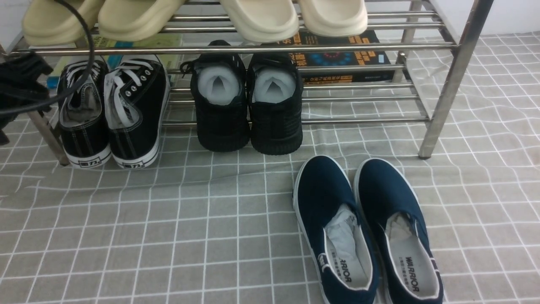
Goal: Take the shoes off the shelf with your hand from the grey coffee tablecloth.
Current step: 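Grasp the leftmost shoe on the bottom shelf of the shoe rack with the left gripper, then set the held shoe down on the floor in front of the rack with the left gripper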
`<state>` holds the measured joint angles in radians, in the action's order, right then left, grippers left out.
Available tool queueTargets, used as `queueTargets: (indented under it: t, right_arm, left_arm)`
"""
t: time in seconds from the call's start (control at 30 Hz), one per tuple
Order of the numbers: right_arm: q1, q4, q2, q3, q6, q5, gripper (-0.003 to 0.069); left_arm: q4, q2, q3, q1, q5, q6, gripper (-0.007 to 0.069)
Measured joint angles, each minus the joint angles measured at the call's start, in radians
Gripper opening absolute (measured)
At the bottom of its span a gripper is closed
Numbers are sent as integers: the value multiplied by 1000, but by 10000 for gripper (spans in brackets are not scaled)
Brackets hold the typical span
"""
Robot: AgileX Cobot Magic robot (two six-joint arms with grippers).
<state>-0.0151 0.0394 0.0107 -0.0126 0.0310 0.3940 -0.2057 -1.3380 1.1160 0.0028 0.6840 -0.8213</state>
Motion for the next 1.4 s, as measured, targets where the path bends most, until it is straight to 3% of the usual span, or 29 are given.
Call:
queueTargets:
  t: [0.57, 0.67, 0.77, 0.83, 0.93, 1.07, 1.17, 1.4]
  right_arm:
    - [0, 0, 0, 0, -2, 0, 222]
    - [0, 0, 0, 0, -2, 0, 227]
    - [0, 0, 0, 0, -3, 0, 231]
    - [0, 0, 0, 0, -3, 0, 233]
    - [0, 0, 0, 0, -3, 0, 235]
    - [0, 0, 0, 0, -3, 0, 236]
    - [0, 0, 0, 0, -3, 0, 237]
    - [0, 0, 0, 0, -3, 0, 237]
  left_arm:
    - [-119, -327, 116, 0, -107, -4, 529]
    - [-119, -362, 117, 0, -122, -4, 477]
    - [-119, -386, 118, 0, -102, -4, 316]
    - [-115, -374, 118, 0, -34, -1, 106]
    - [-112, -311, 118, 0, 60, 35, 25]
    - [-107, -176, 91, 0, 275, 98, 20]
    - [-108, -82, -2, 0, 348, 118, 20]
    - [-110, 21, -311, 0, 181, 71, 23]
